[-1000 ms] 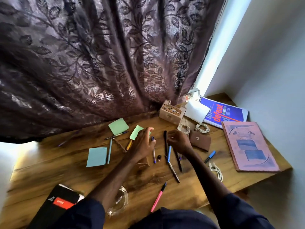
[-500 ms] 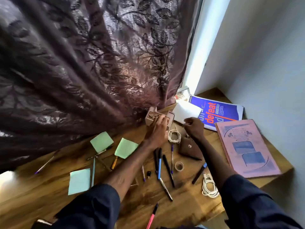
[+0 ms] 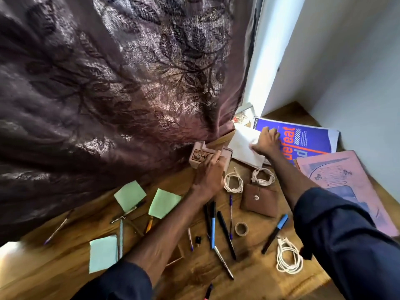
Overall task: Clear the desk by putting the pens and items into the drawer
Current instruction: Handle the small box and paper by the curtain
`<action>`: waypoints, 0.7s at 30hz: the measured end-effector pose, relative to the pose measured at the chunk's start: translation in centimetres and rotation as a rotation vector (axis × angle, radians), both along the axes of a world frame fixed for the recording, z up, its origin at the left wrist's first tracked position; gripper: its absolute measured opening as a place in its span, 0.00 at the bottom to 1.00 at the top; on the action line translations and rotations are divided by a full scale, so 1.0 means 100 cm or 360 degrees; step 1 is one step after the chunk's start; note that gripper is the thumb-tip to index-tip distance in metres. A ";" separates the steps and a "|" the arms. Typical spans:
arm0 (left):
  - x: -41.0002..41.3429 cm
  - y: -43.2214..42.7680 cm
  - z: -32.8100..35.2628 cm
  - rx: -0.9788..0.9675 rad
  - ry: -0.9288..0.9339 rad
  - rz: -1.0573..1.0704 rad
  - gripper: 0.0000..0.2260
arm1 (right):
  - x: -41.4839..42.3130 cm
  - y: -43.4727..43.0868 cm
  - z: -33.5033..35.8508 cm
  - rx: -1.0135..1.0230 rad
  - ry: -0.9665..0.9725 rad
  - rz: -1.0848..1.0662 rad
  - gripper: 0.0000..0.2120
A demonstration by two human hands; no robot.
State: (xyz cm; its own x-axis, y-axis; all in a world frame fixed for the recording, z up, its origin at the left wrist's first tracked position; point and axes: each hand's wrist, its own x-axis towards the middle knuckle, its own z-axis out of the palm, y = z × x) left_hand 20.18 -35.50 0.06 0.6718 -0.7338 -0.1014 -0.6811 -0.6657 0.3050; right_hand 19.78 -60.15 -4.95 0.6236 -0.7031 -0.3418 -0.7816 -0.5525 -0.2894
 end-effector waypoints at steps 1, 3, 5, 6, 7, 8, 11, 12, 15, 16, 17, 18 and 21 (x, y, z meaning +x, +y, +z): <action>0.001 -0.001 -0.001 -0.0002 0.0004 0.0000 0.27 | 0.002 -0.001 0.000 0.0001 0.0018 -0.0005 0.45; 0.001 -0.001 -0.001 -0.0030 0.0003 0.0016 0.26 | 0.006 -0.003 0.000 0.0007 0.0054 0.0000 0.45; -0.002 -0.001 -0.001 -0.0065 -0.0008 0.0030 0.27 | 0.007 -0.005 0.002 -0.0002 0.0088 -0.0022 0.41; -0.003 -0.001 0.000 -0.0075 -0.0017 0.0035 0.27 | 0.008 -0.005 0.002 -0.0013 0.0096 -0.0034 0.38; -0.004 -0.001 0.001 -0.0073 -0.0020 0.0042 0.27 | 0.008 -0.004 0.002 -0.0028 0.0094 -0.0046 0.34; -0.005 -0.001 0.001 -0.0069 -0.0015 0.0048 0.27 | 0.008 -0.001 0.002 -0.0040 0.0080 -0.0060 0.29; -0.004 -0.003 0.002 -0.0028 0.0030 0.0052 0.29 | 0.006 0.011 0.004 -0.0057 -0.0039 -0.0121 0.20; -0.004 -0.003 0.003 -0.0009 0.0043 0.0053 0.29 | 0.004 0.016 0.004 -0.0054 -0.0086 -0.0130 0.17; -0.006 -0.003 0.010 0.0051 0.0068 0.0049 0.32 | -0.007 0.029 0.010 -0.0009 -0.0249 -0.0141 0.11; -0.006 -0.004 0.013 0.0079 0.0071 0.0053 0.32 | -0.011 0.031 0.013 0.0010 -0.0305 -0.0155 0.10; -0.006 -0.005 0.015 0.0107 0.0090 0.0054 0.33 | -0.015 0.035 0.020 0.0011 -0.0371 -0.0153 0.08; -0.006 -0.006 0.018 0.0121 0.0154 0.0077 0.33 | -0.018 0.040 0.028 -0.0006 -0.0447 -0.0144 0.07; -0.004 -0.006 0.028 -0.0032 0.0387 0.0240 0.30 | -0.022 0.059 0.066 -0.0072 -0.0747 -0.0143 0.07</action>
